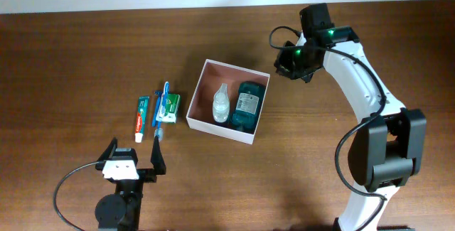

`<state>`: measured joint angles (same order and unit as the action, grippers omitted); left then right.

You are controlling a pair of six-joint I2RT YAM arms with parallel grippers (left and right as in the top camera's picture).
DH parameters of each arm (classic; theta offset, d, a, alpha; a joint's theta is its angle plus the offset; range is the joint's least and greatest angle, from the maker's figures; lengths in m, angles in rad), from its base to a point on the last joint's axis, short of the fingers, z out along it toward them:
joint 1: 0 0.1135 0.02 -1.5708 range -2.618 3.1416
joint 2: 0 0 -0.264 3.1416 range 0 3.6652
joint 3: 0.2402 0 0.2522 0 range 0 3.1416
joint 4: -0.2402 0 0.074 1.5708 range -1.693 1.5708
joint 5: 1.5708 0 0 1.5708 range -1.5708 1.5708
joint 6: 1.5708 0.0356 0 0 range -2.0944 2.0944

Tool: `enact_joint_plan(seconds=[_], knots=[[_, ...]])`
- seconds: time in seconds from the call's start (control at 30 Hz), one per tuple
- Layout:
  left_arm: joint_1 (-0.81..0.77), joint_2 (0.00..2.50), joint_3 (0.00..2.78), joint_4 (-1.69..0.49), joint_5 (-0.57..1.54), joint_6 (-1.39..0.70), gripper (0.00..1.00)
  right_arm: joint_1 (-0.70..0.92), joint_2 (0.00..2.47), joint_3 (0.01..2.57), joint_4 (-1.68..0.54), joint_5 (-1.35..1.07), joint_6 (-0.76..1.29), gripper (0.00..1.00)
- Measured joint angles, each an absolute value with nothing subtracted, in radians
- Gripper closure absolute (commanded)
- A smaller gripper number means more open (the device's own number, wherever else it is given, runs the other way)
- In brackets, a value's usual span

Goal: Pack container

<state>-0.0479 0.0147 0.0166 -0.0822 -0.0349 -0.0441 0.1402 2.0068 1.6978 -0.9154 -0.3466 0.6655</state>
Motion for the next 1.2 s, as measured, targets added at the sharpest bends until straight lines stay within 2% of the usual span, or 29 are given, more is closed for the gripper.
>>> enact_joint_plan(seconds=[0.57, 1.2], knots=[[-0.048, 0.015, 0.017, -0.082, -0.035, -0.044, 0.01, 0.207, 2.049, 1.698, -0.905, -0.323, 0.707, 0.96], [-0.048, 0.015, 0.017, -0.082, -0.035, -0.044, 0.0, 0.198, 2.05, 1.698, -0.853, -0.304, 0.714, 0.96]])
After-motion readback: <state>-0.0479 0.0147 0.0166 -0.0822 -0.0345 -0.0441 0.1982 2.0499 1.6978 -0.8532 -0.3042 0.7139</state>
